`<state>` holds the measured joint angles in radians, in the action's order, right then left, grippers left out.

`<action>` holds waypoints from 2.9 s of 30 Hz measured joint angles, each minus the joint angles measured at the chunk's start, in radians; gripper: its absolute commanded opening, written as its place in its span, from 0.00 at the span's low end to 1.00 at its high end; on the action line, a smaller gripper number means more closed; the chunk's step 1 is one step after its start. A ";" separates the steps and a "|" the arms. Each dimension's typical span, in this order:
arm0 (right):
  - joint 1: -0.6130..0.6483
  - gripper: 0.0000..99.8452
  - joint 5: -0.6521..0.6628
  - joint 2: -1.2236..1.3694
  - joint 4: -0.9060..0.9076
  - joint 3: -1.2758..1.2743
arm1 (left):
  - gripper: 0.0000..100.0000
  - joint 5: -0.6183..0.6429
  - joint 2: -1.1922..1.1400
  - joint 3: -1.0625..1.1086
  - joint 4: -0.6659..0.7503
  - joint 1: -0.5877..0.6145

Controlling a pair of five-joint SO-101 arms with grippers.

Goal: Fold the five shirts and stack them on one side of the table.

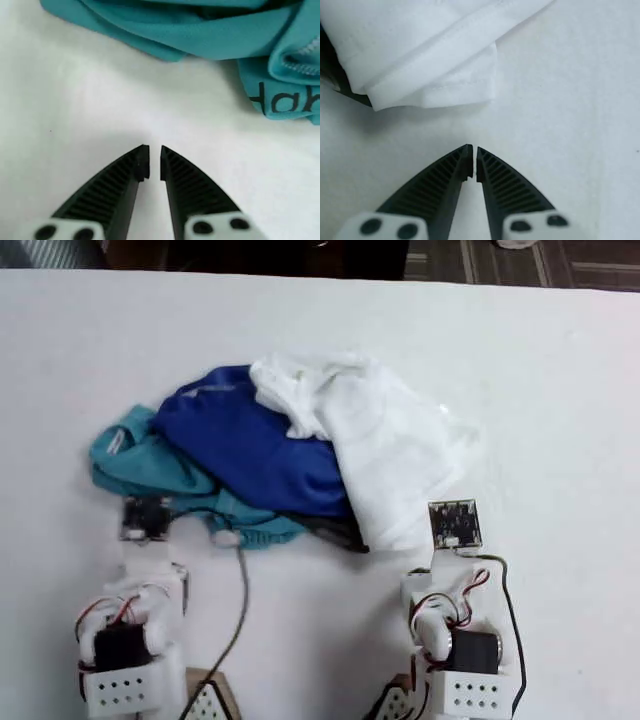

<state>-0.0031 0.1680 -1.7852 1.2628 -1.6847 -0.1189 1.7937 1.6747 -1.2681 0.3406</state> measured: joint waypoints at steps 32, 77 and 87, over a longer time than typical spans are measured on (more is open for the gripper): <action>0.000 0.02 0.000 0.000 0.000 0.000 | 0.07 0.000 0.000 0.000 0.000 0.006; 0.178 0.02 0.000 0.000 -0.112 0.000 | 0.07 -0.002 -0.002 0.000 0.035 -0.198; 0.196 0.19 0.164 0.000 -0.103 0.006 | 0.07 -0.008 -0.003 -0.005 0.207 -0.078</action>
<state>0.1933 0.3322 -1.7852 1.1600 -1.6786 -0.1266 1.7906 1.6701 -1.0610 0.2624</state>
